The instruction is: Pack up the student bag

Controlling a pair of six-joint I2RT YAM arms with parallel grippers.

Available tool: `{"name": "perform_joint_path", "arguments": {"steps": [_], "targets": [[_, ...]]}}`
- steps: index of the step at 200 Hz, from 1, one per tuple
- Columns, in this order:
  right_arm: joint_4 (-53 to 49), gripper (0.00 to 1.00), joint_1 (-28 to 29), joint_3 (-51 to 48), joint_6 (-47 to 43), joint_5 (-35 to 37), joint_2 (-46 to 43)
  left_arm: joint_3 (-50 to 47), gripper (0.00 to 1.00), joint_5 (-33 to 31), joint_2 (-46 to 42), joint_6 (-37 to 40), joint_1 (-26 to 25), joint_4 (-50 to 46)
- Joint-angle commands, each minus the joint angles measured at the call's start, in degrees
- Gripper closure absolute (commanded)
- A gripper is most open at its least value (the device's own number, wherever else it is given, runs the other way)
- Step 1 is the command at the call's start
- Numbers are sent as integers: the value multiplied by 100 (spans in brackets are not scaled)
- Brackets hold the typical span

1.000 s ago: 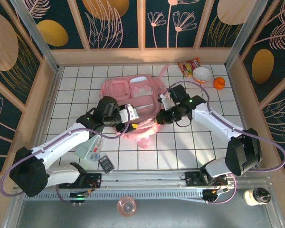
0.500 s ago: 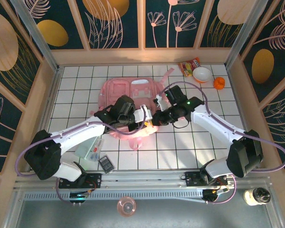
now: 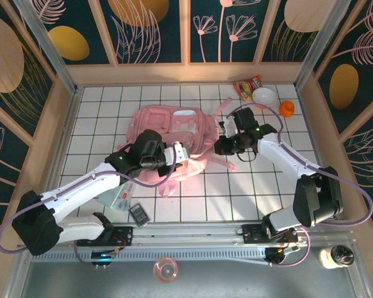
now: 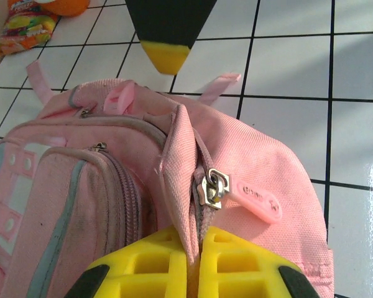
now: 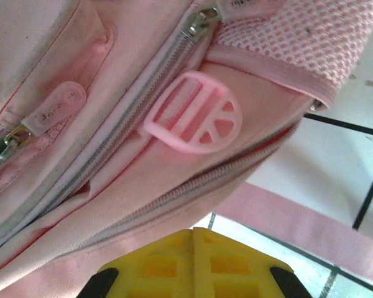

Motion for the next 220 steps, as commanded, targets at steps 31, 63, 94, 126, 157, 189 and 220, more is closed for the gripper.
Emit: {"name": "perform_joint_path", "arguments": {"steps": [31, 63, 94, 126, 157, 189, 220], "targets": [[895, 69, 750, -485, 9, -450, -1315, -30, 100, 242, -24, -726, -9, 866], [1252, 67, 1744, -1004, 822, 724, -2346, 143, 100, 478, 283, -1255, -10, 974], [1388, 63, 2277, -1289, 1042, 1324, -2597, 279, 100, 738, 480, -1463, -9, 1007], [1288, 62, 2299, -1202, 1052, 1499, -2244, 406, 100, 919, 554, -1607, -9, 1121], [1495, 62, 2329, -1330, 994, 1416, -2008, 447, 100, 967, 529, -1669, -8, 1219], [1797, 62, 2355, -1326, 986, 1354, -1775, 412, 100, 1102, 473, -1718, -9, 1325], [1859, 64, 2384, -1209, 998, 1904, -1582, 405, 100, 1293, 419, -1758, -9, 1444]]}}
